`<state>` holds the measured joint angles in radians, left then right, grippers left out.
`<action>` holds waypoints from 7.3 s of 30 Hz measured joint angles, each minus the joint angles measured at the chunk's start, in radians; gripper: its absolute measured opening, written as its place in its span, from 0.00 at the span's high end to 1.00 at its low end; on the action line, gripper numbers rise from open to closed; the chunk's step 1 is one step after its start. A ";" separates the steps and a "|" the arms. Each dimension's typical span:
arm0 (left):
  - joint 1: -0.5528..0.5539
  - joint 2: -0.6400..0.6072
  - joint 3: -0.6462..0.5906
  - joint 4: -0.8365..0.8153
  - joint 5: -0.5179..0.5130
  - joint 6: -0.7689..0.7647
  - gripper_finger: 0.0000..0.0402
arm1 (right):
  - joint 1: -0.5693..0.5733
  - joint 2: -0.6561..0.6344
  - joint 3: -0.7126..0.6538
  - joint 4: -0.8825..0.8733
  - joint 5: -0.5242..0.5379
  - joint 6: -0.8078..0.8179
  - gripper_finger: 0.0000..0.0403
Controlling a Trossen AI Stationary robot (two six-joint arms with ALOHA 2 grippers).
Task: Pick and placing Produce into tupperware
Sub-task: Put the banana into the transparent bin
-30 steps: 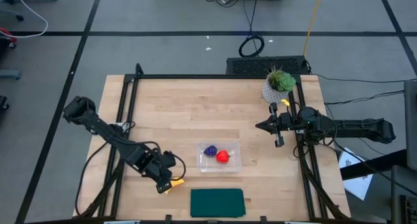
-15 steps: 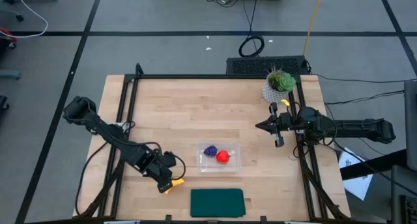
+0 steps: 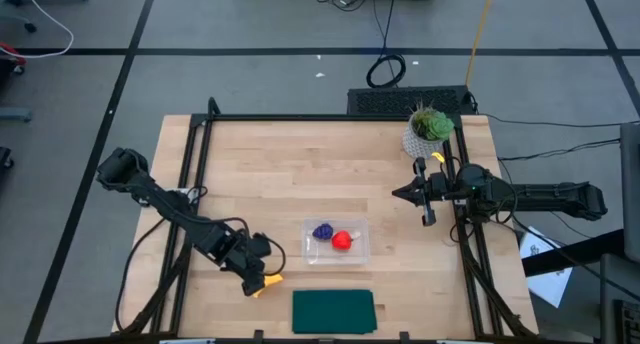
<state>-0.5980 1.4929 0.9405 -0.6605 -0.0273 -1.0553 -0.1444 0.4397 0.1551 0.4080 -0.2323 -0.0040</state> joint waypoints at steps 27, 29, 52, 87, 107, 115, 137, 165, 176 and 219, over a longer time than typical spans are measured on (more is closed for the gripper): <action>0.018 0.196 0.000 0.097 0.088 0.067 0.08 | 0.000 0.000 0.000 0.000 0.000 0.000 1.00; 0.022 0.208 0.000 0.096 0.097 0.066 0.09 | 0.000 0.000 0.000 0.000 0.000 0.000 1.00; 0.039 0.220 0.002 0.073 0.103 0.145 0.20 | 0.000 0.000 0.000 -0.001 0.000 -0.003 1.00; 0.087 0.165 0.039 0.044 0.185 0.297 0.59 | 0.000 0.000 0.000 0.000 0.000 -0.004 1.00; 0.145 0.140 0.216 -0.199 0.130 0.492 0.59 | 0.000 0.000 0.000 0.006 0.000 -0.008 1.00; 0.172 0.140 0.253 -0.280 0.109 0.514 0.59 | 0.000 0.000 0.000 0.006 0.000 -0.008 1.00; 0.173 0.140 0.445 -0.447 -0.009 0.655 0.59 | 0.000 0.000 0.000 0.005 0.000 -0.008 1.00; 0.287 -0.068 0.458 -0.526 -0.060 0.651 0.59 | 0.000 0.001 0.000 -0.001 0.000 -0.012 1.00; 0.301 -0.074 0.521 -0.523 -0.081 0.751 0.59 | 0.000 0.001 0.000 -0.001 0.000 -0.012 1.00; 0.301 -0.310 0.572 -0.471 -0.218 0.886 0.59 | 0.000 0.021 0.000 -0.002 0.000 -0.011 1.00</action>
<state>-0.2970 1.1826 1.5127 -1.1320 -0.2453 -0.1690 -0.1444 0.4606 0.1551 0.4065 -0.2325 -0.0154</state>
